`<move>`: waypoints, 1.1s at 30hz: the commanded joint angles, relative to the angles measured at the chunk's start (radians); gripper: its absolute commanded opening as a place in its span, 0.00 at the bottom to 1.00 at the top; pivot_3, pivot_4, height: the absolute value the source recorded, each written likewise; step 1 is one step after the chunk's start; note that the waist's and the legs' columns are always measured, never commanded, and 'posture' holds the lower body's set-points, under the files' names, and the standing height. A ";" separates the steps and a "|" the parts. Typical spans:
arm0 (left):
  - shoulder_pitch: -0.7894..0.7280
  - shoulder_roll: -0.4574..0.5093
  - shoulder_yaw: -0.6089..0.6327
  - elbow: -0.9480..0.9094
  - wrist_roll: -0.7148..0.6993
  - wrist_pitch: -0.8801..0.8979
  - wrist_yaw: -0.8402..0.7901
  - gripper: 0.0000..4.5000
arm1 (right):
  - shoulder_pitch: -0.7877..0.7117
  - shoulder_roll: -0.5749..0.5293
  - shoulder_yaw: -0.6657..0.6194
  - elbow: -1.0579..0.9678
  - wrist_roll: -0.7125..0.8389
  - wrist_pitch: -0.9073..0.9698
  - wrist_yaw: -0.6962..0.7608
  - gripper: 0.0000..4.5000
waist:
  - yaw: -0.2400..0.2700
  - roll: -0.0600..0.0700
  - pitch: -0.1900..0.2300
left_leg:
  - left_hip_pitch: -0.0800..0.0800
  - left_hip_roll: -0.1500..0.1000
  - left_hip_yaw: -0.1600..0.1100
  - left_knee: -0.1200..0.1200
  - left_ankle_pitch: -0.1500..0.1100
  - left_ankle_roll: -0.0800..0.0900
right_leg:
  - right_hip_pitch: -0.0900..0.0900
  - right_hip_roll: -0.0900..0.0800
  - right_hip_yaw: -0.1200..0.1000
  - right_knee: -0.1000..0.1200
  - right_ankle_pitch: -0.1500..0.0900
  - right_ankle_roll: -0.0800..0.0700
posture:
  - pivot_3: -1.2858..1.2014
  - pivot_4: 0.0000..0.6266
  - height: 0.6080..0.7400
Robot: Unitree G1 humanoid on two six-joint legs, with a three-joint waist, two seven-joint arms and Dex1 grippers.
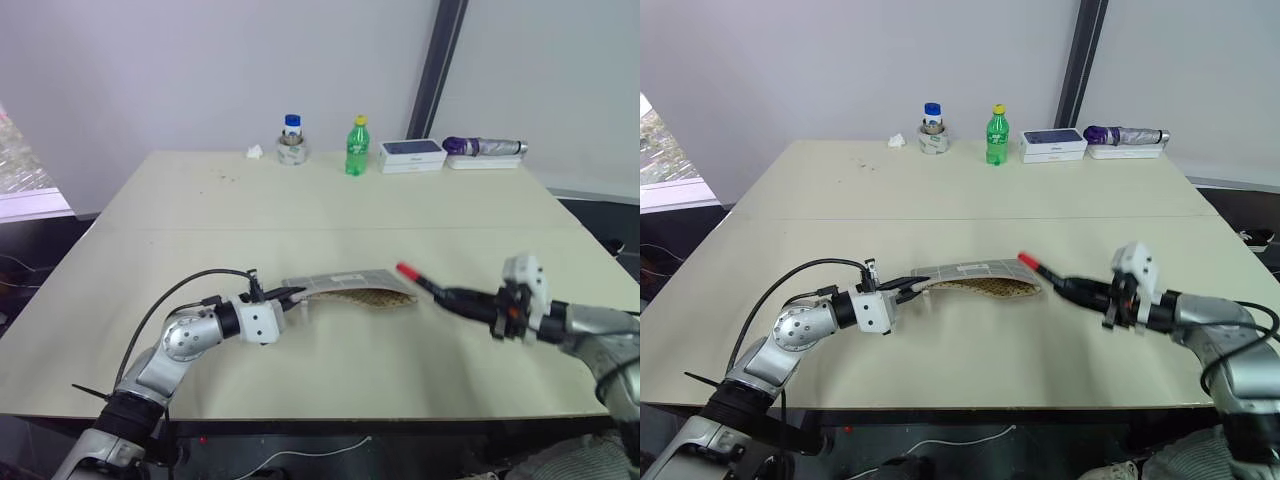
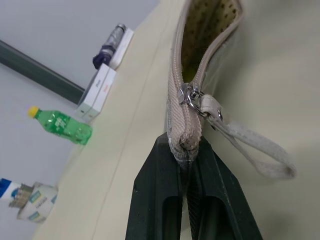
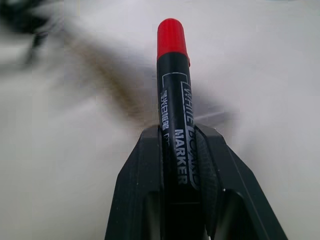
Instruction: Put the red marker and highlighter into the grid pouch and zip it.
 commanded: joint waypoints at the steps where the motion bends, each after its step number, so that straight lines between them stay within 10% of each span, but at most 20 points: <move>1: -0.035 -0.008 -0.007 0.003 -0.006 -0.023 -0.001 0.00 | 0.011 -0.002 0.031 -0.092 -0.022 -0.019 -0.024 0.08 | -0.005 0.000 0.000 | 0.000 0.000 0.000 0.000 0.000 0.000 | 0.000 0.000 0.001 0.000 0.000 0.000 | 0.52 0.24 1.00; 32: -0.077 -0.021 -0.086 -0.056 0.042 -0.042 -0.044 0.00 | -0.374 0.212 0.550 0.190 -0.718 -0.439 -0.339 0.08 | -0.003 0.000 0.000 | -0.001 -0.002 -0.001 0.000 0.001 -0.001 | -0.003 0.002 0.001 0.000 0.001 0.000 | 0.52 0.24 1.00; 33: -0.075 -0.015 -0.084 -0.054 0.041 -0.046 -0.047 0.00 | -0.382 0.224 0.542 0.198 -0.703 -0.448 -0.340 0.19 | -0.003 0.000 0.000 | -0.001 -0.002 0.000 -0.001 0.001 -0.001 | -0.003 0.002 0.001 0.000 0.001 0.000 | 0.52 0.24 1.00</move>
